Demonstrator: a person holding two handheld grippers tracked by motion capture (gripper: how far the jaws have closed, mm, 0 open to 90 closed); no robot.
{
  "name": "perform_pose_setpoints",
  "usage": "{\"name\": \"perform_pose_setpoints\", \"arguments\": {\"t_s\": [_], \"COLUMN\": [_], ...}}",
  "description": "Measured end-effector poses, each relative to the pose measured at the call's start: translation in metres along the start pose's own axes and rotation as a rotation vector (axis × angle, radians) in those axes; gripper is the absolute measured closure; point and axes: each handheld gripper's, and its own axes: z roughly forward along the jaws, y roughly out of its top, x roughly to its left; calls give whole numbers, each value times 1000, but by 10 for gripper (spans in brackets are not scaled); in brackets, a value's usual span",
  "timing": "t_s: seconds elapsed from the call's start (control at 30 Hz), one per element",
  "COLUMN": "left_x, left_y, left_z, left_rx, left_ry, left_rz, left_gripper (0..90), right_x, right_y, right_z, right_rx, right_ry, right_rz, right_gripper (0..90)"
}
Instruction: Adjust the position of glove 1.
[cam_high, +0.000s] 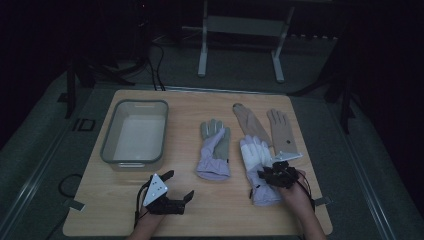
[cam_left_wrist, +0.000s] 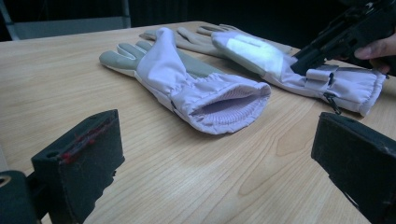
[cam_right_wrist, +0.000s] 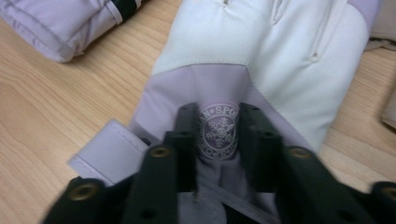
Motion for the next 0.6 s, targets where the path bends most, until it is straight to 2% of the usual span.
{"name": "perform_pose_setpoints", "arguments": {"t_s": [0.1,0.2,0.4,0.6], "left_x": [1,1,0,0], "left_y": [0,0,0,0], "left_z": [0,0,0,0], "left_rx": [0,0,-1,-3], "left_ry": [-1,-1,1,4], "left_rz": [-7,-6,-5,-3], "left_gripper": [23,23,23,23], "right_x": [1,0,3,5], "right_y": [2,1,6,22], "right_z": [-7,-13,-36,-58], "right_rx": [-11,-22,-72,-117], "right_ry": [-14,-5,-10,-53], "right_rz": [4,48,80,100], "right_gripper": [768,779,783,784]}}
